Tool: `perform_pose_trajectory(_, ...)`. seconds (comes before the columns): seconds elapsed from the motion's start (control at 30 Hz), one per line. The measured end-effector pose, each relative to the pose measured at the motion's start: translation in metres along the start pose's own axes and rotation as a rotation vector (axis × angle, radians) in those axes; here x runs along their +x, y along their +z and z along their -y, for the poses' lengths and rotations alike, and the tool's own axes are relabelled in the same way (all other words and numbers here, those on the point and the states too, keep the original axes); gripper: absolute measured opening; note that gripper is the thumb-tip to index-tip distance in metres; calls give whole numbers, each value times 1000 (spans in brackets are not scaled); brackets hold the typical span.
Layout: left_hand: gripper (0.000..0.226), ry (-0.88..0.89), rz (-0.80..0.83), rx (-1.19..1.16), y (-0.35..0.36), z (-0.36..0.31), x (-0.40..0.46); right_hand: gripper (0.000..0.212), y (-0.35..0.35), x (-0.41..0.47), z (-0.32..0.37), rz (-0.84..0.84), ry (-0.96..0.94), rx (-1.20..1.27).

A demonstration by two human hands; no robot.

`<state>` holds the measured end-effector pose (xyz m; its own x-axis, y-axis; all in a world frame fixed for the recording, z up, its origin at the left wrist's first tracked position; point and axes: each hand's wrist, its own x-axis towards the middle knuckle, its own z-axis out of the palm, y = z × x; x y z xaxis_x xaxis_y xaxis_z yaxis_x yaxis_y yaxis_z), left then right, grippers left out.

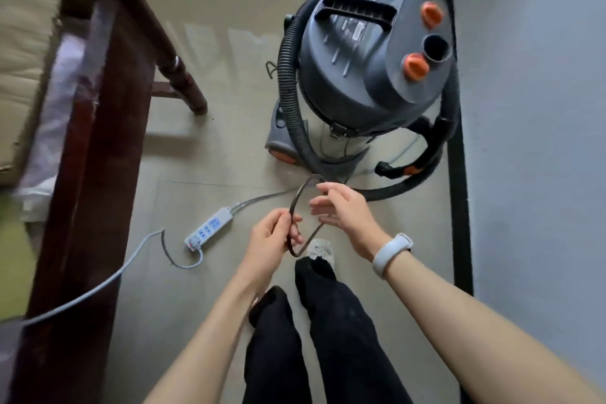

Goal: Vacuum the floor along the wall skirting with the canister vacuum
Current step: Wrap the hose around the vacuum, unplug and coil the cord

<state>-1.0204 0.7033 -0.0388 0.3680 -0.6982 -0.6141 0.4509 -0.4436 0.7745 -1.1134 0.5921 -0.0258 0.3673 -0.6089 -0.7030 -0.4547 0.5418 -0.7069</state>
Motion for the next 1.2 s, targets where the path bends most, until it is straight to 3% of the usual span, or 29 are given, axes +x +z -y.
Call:
perform_pose_trajectory(0.13, 25, -23, 40, -213, 16, -49, -24, 45, -6, -53, -1, 203, -14, -319)
perform_pose_trajectory(0.33, 24, -106, 78, -359, 20, -73, -49, 23, -22, -83, -1, 201, -155, -743)
perform_pose_trajectory(0.47, 24, -124, 53, -344, 29, -78, -48, 22, -39, -87, -4, 113, -153, -662)
perform_pose_trajectory(0.73, 21, -154, -44, -36, 27, -59, -12, 24, -74, -64, -42, 75, 34, -607)
perform_pose_trajectory(0.87, 22, -135, -103, -19, 33, -70, 0, 26, -82, -50, -36, 62, 56, -541)
perform_pose_trajectory(0.97, 24, -79, -111, -100, 45, -95, 4, 41, -85, -39, -10, 185, -16, -533)
perform_pose_trajectory(1.07, 24, -30, -116, -262, 57, -127, 7, 59, -81, -28, 22, 411, -164, -716)
perform_pose_trajectory(1.2, 22, 1, -144, -324, 65, -161, 15, 51, -75, -12, 52, 506, -320, -835)
